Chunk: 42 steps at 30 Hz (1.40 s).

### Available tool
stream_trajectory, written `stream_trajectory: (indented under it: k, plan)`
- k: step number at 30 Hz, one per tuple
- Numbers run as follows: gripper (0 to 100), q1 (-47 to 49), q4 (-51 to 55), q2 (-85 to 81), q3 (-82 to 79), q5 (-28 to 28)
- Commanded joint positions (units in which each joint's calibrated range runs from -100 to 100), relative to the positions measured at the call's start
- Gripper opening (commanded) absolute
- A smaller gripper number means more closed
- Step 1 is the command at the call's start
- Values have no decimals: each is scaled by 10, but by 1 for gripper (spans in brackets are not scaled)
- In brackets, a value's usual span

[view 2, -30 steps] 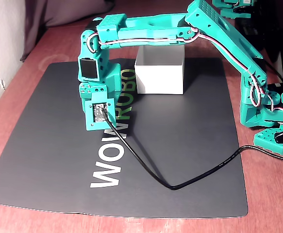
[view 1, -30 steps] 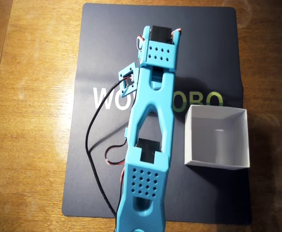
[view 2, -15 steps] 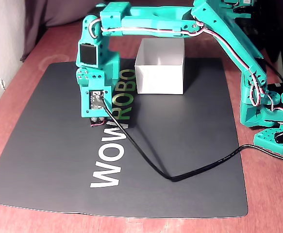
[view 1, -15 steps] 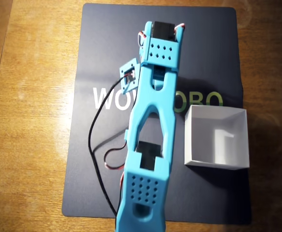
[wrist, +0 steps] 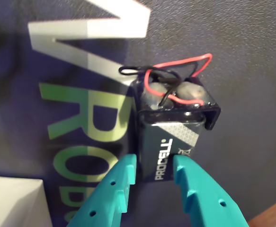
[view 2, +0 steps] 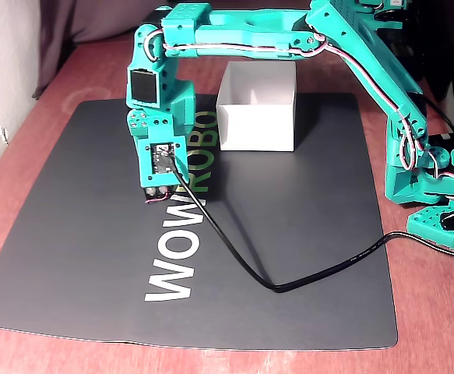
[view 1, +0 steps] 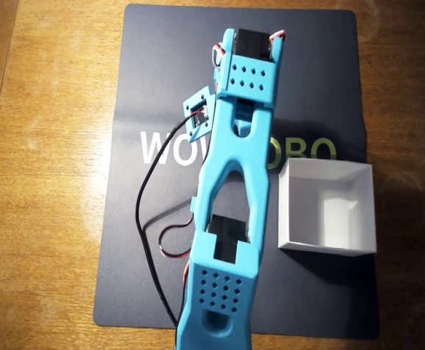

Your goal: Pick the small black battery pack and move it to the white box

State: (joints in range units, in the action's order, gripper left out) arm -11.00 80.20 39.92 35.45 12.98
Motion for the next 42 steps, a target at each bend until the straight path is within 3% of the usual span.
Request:
stream_trajectory:
  k: [1, 8, 26, 42]
  plan:
    - [9, -8, -9, -26, 1, 6]
    - [18, -8, -10, -25, 1, 2]
    - [19, -34, -22, 25, 1, 7]
    - [18, -55, -18, 27, -83, 79]
